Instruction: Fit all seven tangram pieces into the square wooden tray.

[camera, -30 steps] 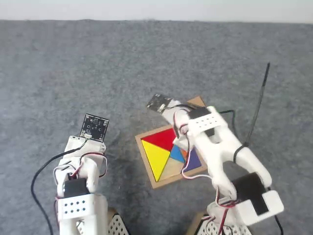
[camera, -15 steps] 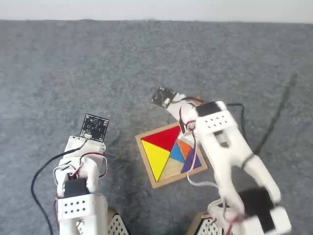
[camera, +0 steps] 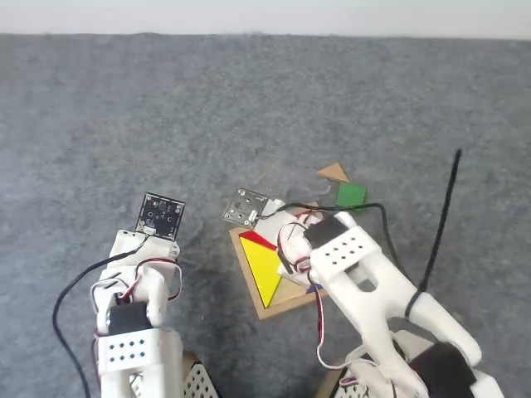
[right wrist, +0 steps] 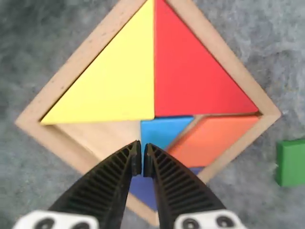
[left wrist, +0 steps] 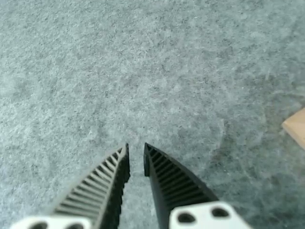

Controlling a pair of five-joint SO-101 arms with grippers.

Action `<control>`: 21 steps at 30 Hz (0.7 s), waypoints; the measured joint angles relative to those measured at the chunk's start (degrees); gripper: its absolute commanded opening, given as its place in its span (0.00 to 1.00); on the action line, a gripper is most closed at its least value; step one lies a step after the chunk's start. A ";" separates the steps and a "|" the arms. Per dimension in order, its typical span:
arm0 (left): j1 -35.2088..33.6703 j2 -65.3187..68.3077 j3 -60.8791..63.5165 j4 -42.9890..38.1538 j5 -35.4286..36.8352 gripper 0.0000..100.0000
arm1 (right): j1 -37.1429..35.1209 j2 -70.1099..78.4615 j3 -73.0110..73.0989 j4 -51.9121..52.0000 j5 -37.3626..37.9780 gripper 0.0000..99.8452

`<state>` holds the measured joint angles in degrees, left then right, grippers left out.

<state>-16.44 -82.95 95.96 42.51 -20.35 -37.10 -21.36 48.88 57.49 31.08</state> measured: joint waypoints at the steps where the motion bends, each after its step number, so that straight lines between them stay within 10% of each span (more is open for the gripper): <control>1: 0.00 0.00 0.00 0.00 0.00 0.05 | 0.00 0.70 0.18 -0.88 -0.35 0.03; 21: 0.00 0.00 0.00 0.00 0.00 0.05 | 9.67 16.88 -17.85 3.60 -0.44 0.03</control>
<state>-16.44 -82.95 95.96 42.51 -20.35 -27.43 -4.48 31.03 61.10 30.64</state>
